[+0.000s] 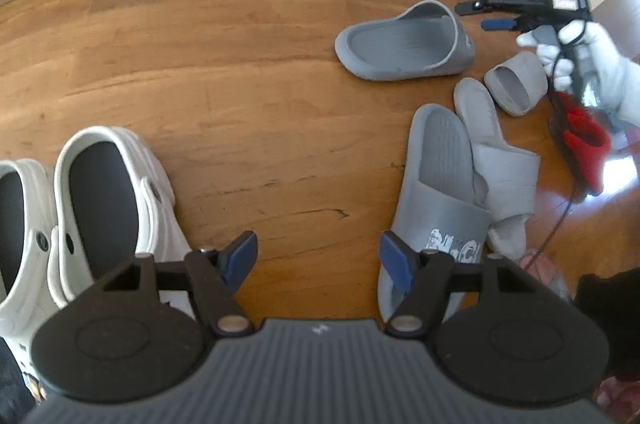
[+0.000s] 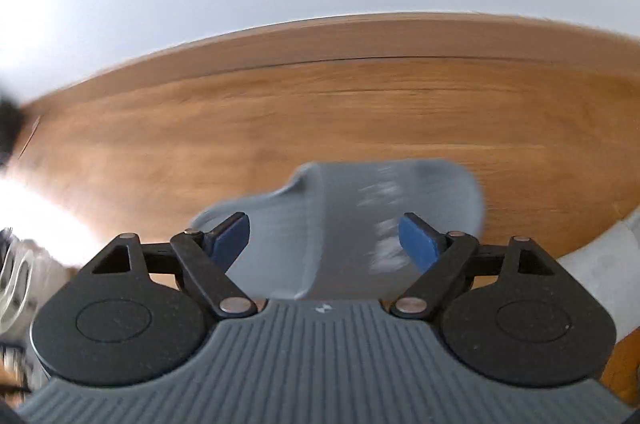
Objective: Organize scattered shoes
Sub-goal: 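Carry the grey slide with the right gripper and lower it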
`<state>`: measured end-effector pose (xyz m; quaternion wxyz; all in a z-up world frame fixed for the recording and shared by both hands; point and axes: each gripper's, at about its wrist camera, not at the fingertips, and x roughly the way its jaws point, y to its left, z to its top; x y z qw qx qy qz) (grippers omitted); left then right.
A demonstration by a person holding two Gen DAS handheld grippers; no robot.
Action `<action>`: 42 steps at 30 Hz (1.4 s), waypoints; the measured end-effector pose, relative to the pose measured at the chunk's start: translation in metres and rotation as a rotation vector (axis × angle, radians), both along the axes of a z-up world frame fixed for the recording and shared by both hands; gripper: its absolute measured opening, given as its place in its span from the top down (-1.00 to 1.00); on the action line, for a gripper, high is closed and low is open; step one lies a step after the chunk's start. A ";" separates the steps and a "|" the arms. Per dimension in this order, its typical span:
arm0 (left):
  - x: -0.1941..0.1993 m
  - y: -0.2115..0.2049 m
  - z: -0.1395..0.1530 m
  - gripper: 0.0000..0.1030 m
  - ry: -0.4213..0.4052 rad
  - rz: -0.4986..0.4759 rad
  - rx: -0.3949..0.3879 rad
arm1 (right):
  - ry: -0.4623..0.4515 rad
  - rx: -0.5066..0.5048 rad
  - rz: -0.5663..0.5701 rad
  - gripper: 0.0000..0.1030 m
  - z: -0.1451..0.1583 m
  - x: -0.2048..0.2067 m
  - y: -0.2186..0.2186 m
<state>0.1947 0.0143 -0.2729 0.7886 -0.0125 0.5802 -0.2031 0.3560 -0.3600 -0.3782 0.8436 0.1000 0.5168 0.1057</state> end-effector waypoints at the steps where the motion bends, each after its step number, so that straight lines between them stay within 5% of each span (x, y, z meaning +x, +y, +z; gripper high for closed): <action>1: -0.001 0.000 0.000 -0.29 -0.011 -0.004 0.012 | 0.021 0.003 0.007 -0.67 -0.010 0.002 -0.003; 9: -0.004 0.004 -0.002 -0.31 -0.001 0.005 0.021 | 0.076 0.108 0.133 -0.65 -0.026 -0.018 0.038; 12: -0.005 0.003 -0.003 -0.31 -0.001 -0.001 0.020 | 0.112 0.217 0.323 -0.62 -0.020 -0.030 0.067; 14: -0.005 0.004 -0.002 -0.31 -0.004 -0.003 0.020 | 0.032 0.127 0.401 -0.63 -0.008 -0.040 0.085; 18: -0.006 0.009 -0.004 -0.31 -0.001 0.006 0.025 | -0.042 -0.008 0.251 -0.65 -0.009 -0.033 0.075; 19: -0.006 0.010 -0.005 -0.31 0.003 0.008 0.023 | -0.048 -0.043 0.113 -0.65 -0.013 -0.024 0.059; 23: -0.007 0.013 -0.008 -0.34 0.021 0.016 0.015 | 0.000 0.029 -0.118 -0.67 -0.023 -0.007 0.020; 31: -0.005 0.013 -0.008 -0.36 0.028 0.019 0.011 | 0.020 0.186 -0.144 -0.95 -0.041 0.003 0.014; 37: -0.005 0.013 -0.010 -0.36 0.033 0.019 0.015 | 0.129 0.360 0.190 -0.75 -0.034 -0.004 0.061; 42: -0.002 0.014 -0.008 -0.36 0.016 0.022 0.022 | 0.154 0.328 0.366 -0.75 -0.030 -0.016 0.091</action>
